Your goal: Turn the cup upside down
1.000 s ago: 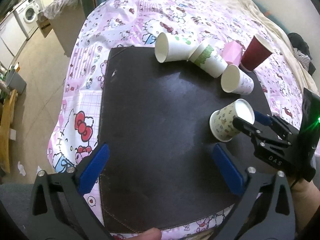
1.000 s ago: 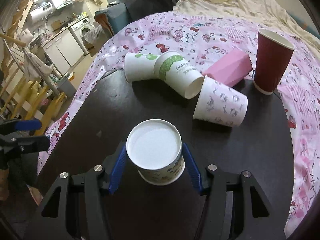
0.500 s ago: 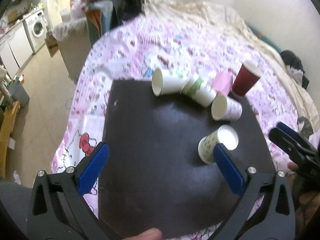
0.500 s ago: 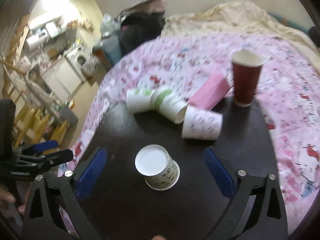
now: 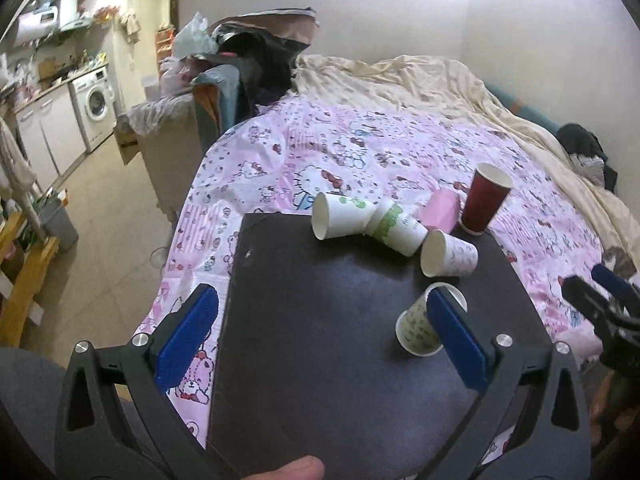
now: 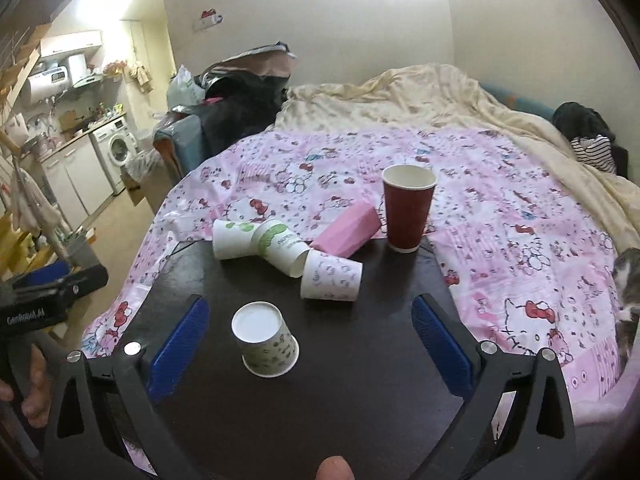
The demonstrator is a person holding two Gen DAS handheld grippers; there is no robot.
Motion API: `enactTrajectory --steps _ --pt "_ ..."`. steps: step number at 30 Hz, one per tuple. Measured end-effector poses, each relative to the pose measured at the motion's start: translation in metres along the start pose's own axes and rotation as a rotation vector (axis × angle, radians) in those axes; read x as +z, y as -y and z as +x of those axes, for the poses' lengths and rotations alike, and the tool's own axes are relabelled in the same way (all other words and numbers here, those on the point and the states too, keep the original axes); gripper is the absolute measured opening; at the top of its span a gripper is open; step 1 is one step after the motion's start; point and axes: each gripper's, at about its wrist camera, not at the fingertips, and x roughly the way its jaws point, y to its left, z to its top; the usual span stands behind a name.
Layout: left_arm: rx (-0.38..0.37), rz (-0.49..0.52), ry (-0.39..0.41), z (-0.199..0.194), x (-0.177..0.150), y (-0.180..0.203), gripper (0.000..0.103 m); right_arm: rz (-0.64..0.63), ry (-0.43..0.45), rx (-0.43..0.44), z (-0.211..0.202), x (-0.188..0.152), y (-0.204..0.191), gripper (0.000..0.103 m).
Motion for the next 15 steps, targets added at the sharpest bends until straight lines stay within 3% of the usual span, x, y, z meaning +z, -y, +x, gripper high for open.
enactTrajectory --steps 15 --pt "0.009 0.033 0.052 -0.007 -0.011 0.022 0.103 0.019 0.033 -0.013 0.000 -0.012 -0.005 0.103"
